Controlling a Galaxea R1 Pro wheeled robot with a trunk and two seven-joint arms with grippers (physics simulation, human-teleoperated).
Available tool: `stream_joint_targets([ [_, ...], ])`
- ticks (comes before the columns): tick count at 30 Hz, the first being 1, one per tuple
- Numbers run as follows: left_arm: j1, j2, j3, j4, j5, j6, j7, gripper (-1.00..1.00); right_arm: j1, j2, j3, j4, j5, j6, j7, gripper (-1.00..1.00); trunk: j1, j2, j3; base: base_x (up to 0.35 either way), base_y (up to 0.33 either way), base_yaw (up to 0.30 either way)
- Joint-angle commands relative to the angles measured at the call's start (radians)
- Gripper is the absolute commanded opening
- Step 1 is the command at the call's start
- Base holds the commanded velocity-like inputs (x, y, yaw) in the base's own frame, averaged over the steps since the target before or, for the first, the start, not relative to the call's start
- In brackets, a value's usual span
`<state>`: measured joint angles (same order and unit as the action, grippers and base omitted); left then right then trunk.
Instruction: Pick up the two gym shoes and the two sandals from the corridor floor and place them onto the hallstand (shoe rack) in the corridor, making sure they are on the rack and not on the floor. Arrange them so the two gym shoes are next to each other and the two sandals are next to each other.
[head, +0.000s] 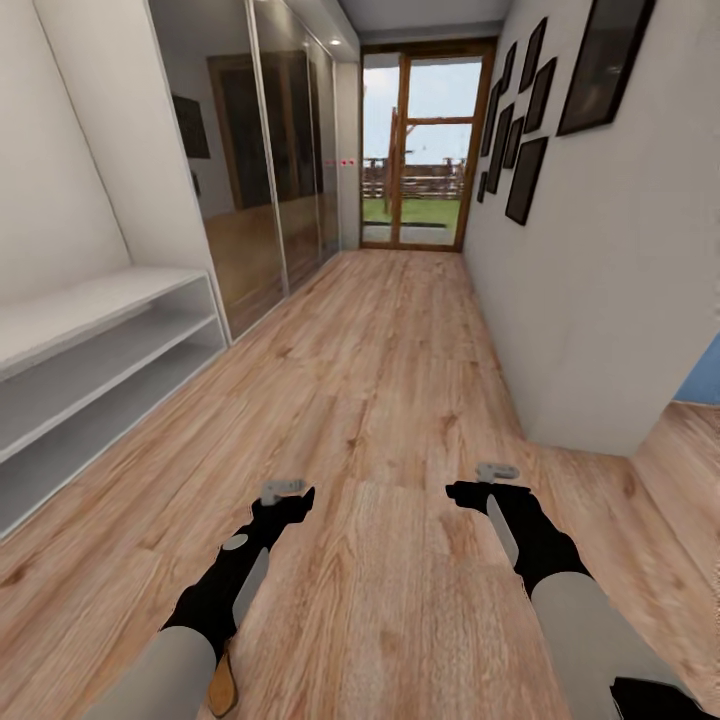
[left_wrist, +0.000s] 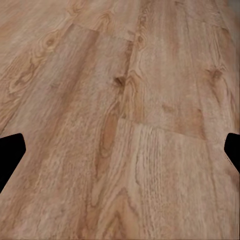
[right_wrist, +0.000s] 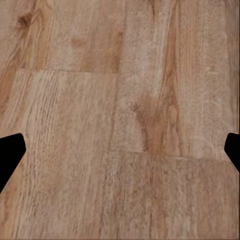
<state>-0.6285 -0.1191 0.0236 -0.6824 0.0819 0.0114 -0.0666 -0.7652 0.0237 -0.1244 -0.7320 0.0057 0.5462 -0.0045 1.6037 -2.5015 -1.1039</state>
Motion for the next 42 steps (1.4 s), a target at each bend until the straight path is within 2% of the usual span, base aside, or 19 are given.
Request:
stream_joint_targets([
  [1, 0.0, -0.001, 0.002, 0.0, 0.009, 0.001, -0.005, 1.0, 0.0, 0.001, -0.003, -0.001, 0.0, 0.004, 0.0, 1.0, 0.0, 0.0, -0.001, 0.045, -0.317, 0.0],
  [18, 0.0, -0.001, 0.002, 0.0, 0.009, 0.001, -0.005, 1.0, 0.0, 0.001, -0.003, -0.001, 0.0, 0.004, -0.001, 1.0, 0.0, 0.0, -0.001, 0.006, -0.3, 0.032],
  [42, 0.0, -0.001, 0.003, 0.0, 0.01, 0.001, -0.007, 1.0, 0.0, 0.001, -0.003, -0.001, 0.0, 0.004, 0.0, 1.0, 0.0, 0.0, -0.001, 0.0, -0.011, 0.282],
])
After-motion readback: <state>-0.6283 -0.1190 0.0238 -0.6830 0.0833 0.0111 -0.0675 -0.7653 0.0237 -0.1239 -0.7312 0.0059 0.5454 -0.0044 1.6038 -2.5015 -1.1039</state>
